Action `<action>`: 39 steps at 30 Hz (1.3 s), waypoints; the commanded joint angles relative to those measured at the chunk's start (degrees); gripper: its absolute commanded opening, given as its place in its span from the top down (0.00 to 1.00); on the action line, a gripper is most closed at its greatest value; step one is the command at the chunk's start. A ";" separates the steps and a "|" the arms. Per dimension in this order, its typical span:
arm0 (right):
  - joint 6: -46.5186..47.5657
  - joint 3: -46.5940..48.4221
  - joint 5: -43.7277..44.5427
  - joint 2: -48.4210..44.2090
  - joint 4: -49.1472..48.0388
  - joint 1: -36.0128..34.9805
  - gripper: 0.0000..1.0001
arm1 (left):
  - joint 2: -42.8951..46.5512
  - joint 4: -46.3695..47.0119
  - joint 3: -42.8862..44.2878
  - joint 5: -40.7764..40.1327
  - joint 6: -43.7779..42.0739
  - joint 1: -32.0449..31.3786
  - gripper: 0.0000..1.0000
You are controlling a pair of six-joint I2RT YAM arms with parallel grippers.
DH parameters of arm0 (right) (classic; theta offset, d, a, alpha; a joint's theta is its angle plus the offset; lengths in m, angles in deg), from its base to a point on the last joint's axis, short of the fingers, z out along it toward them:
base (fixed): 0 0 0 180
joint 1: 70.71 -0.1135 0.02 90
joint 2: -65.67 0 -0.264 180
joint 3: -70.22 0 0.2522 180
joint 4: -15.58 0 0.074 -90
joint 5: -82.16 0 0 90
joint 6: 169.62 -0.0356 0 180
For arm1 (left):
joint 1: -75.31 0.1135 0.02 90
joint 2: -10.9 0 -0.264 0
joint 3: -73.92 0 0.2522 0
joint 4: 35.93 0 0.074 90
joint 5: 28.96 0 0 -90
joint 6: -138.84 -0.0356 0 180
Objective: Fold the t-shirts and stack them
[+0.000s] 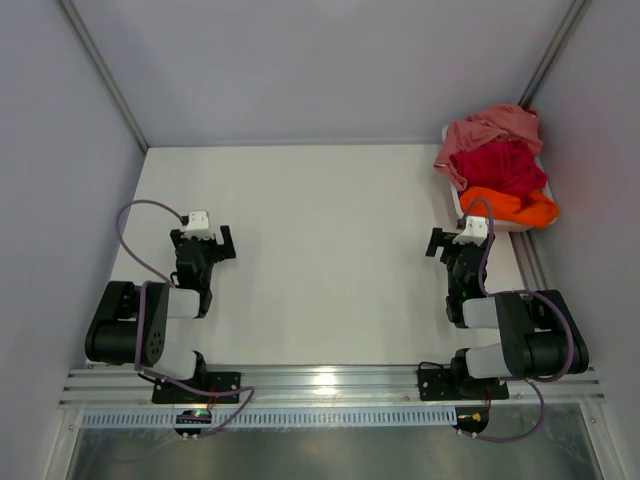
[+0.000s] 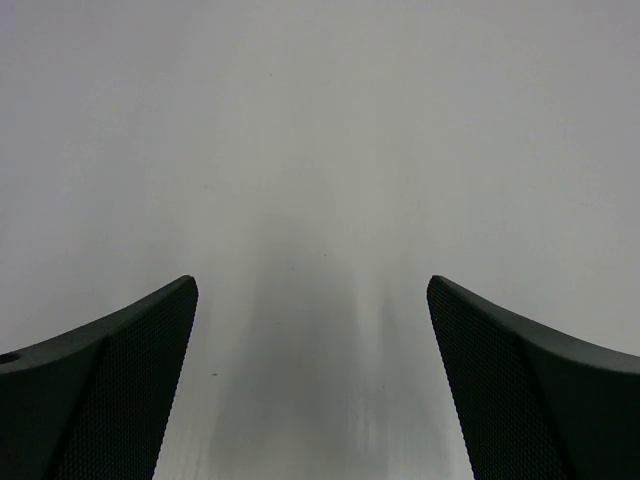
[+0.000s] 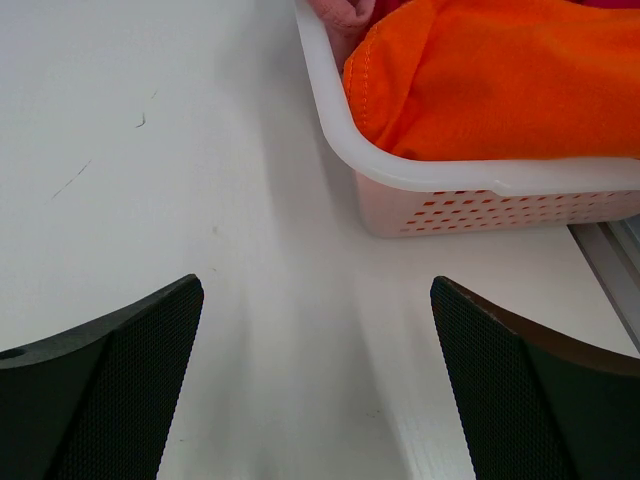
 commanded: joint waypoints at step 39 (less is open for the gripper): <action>2.73 0.31 -11.39 -1.92 -3.35 0.59 0.01 | -0.24 3.89 0.38 -0.60 0.03 0.08 0.11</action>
